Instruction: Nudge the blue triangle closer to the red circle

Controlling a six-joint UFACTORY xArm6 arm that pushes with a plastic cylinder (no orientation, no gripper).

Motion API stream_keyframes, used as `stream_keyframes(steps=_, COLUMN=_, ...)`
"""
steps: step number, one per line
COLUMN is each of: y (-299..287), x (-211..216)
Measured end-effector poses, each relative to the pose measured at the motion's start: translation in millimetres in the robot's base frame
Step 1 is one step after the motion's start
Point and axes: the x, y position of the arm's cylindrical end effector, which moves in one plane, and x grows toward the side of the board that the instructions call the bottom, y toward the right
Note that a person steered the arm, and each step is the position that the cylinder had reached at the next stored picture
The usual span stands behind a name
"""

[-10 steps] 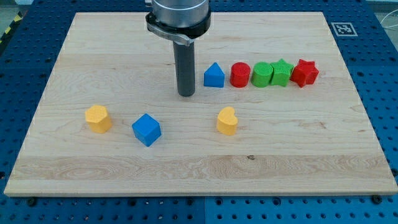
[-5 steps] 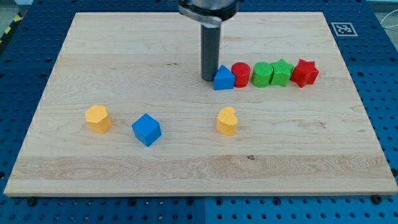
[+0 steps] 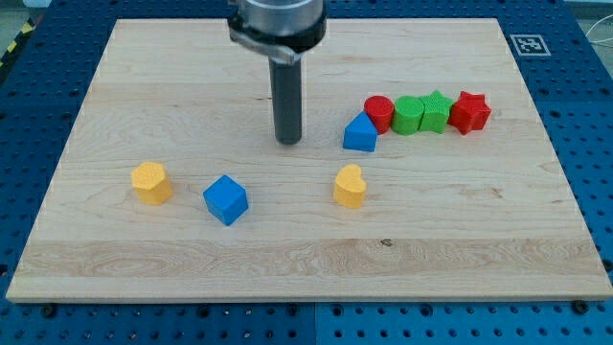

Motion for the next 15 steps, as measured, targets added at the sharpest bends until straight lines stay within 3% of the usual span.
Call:
stream_keyframes(steps=1, y=8, x=30)
stream_keyframes(steps=4, y=94, x=25)
stream_keyframes(steps=7, y=97, x=6)
stream_keyframes(steps=15, y=58, x=5)
